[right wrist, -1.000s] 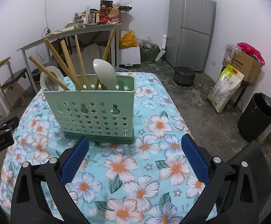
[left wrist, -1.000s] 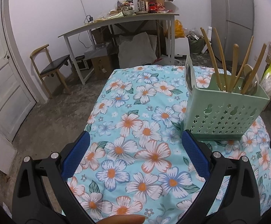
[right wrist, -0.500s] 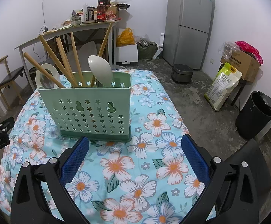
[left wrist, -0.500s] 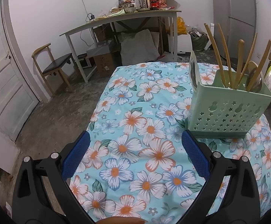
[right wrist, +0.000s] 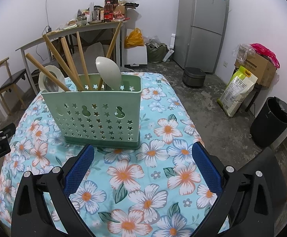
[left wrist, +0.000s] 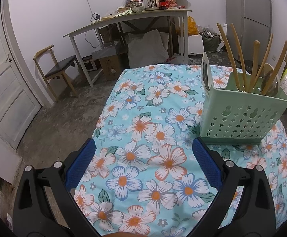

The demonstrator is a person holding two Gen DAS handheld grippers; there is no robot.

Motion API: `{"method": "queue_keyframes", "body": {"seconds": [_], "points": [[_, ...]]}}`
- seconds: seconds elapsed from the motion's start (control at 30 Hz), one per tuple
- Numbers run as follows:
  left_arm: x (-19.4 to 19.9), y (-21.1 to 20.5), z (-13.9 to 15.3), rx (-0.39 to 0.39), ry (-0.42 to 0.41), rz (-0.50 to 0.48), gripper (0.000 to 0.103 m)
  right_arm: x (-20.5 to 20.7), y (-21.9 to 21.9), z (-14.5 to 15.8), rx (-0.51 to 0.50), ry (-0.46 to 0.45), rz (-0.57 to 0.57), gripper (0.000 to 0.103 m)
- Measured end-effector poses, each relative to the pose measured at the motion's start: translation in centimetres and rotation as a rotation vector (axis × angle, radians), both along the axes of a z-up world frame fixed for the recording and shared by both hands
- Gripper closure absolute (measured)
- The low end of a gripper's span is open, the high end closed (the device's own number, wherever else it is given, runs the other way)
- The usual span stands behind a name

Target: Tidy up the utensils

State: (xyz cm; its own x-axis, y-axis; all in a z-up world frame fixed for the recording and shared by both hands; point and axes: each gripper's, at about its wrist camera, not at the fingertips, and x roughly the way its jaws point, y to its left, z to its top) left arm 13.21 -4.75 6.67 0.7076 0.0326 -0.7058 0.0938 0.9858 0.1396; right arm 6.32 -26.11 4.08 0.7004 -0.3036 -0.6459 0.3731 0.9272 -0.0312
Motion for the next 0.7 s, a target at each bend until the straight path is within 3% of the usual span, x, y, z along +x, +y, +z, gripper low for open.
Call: {"method": "queue_keyframes", "body": {"seconds": [0.7], "points": [[0.04,0.12,-0.13,-0.001,0.003,0.001,0.008,0.07,0.02,0.14,-0.004,-0.002,0.005,0.007]]}}
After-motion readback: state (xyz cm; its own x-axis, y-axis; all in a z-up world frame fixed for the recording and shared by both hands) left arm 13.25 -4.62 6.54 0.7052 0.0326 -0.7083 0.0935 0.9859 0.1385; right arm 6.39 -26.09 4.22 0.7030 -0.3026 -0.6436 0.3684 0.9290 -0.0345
